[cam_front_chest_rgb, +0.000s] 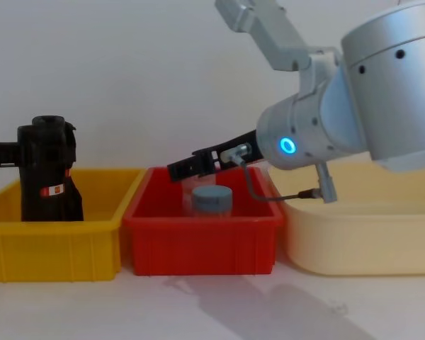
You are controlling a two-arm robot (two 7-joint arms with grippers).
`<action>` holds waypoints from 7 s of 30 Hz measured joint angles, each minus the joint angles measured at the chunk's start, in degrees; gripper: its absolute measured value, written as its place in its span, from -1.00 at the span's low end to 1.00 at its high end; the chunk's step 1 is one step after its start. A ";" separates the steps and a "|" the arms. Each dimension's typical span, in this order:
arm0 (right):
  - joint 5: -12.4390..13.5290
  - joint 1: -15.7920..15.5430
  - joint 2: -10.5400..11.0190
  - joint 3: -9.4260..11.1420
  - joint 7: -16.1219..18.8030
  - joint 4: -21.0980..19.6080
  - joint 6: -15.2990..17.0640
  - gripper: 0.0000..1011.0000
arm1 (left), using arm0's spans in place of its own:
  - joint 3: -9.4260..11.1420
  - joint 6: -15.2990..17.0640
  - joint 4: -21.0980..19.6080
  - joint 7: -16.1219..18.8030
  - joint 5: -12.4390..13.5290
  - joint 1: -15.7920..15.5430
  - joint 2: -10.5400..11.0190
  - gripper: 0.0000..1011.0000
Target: Pick up the garbage bag with the one hand and transfer it to the other hand.
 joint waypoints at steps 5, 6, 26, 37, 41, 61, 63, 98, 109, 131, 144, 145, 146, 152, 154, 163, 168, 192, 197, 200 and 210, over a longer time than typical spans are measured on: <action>-0.37 1.36 -1.00 -0.24 0.23 2.37 0.03 0.98 | 0.04 0.03 0.02 0.00 0.00 -0.02 0.00 -0.11; -0.43 1.56 -1.14 -0.25 0.24 2.68 0.02 0.98 | 0.04 0.04 0.02 0.00 0.00 -0.03 0.00 -0.13; -1.88 6.38 -3.39 0.45 0.14 11.53 -0.42 0.98 | 0.05 0.05 0.02 0.00 0.00 -0.06 0.00 -0.26; -2.38 7.16 -3.53 0.54 0.70 13.37 0.21 0.98 | 0.05 0.04 0.01 0.00 0.00 -0.05 0.00 -0.26; -2.56 7.26 -3.55 0.56 0.97 13.73 0.50 0.98 | 0.05 0.04 0.01 0.00 0.00 -0.06 0.00 -0.26; -3.32 7.77 -3.66 0.74 2.29 16.43 0.08 0.98 | 0.05 0.04 0.01 0.00 0.00 -0.05 0.00 -0.26; -3.36 7.80 -3.65 0.75 2.47 16.69 -0.06 0.98 | 0.05 0.04 0.01 0.00 0.00 -0.05 0.00 -0.26; -3.58 7.88 -3.50 0.92 3.21 17.45 -0.70 0.34 | 0.16 0.03 -0.01 0.02 -0.01 -0.14 0.01 -0.26; -3.01 5.60 -2.05 2.81 3.69 10.35 -1.53 0.34 | 1.39 0.25 -2.70 0.45 1.14 -2.37 0.25 -0.26; -3.32 2.87 0.38 9.14 0.72 -4.51 -3.15 0.34 | 8.93 -0.63 -1.87 -5.52 5.31 -16.76 -2.78 -0.26; -6.68 3.47 0.94 12.57 -4.87 -4.21 -3.53 0.34 | 13.21 -7.15 13.18 -13.64 5.87 -26.70 -9.29 -0.26; -7.04 3.60 0.99 12.99 -5.54 -3.81 -3.44 0.34 | 13.50 -8.04 15.01 -14.74 5.86 -27.63 -10.05 -0.26; -7.04 3.60 0.99 12.99 -5.54 -3.81 -3.44 0.34 | 13.63 -8.42 15.92 -15.21 5.85 -28.07 -10.43 -0.26; -8.53 4.09 1.23 15.26 -8.55 -1.32 -2.52 0.34 | 14.69 -11.85 24.55 -19.44 5.72 -32.08 -13.86 -0.26; -8.89 4.27 1.36 16.13 -9.42 -0.25 -2.14 0.34 | 14.98 -13.43 28.15 -21.19 5.64 -33.74 -15.25 -0.26; -9.77 4.94 2.11 19.05 -11.72 3.61 -0.64 0.34 | 18.61 -21.05 45.88 -28.57 2.27 -41.73 -21.49 -0.26; -9.88 4.98 2.46 20.18 -11.95 4.96 -0.23 0.34 | 21.54 -24.82 54.46 -31.94 -0.77 -45.60 -24.27 -0.26; -9.58 4.14 2.84 21.89 -10.63 6.01 -0.71 0.98 | 26.34 -31.00 68.45 -37.47 -5.66 -51.93 -28.93 -0.26; -9.58 3.42 2.95 21.69 -10.01 4.92 -1.23 0.98 | 26.62 -31.36 69.28 -37.79 -5.95 -52.32 -29.21 -0.26; -9.50 2.56 3.10 21.42 -9.15 3.76 -1.77 0.98 | 26.74 -31.51 69.66 -37.91 -6.07 -52.48 -29.32 -0.26; -8.12 -0.85 3.71 20.35 -5.01 -0.82 -4.16 0.98 | 26.96 -31.82 70.33 -38.19 -6.30 -52.79 -29.55 -0.26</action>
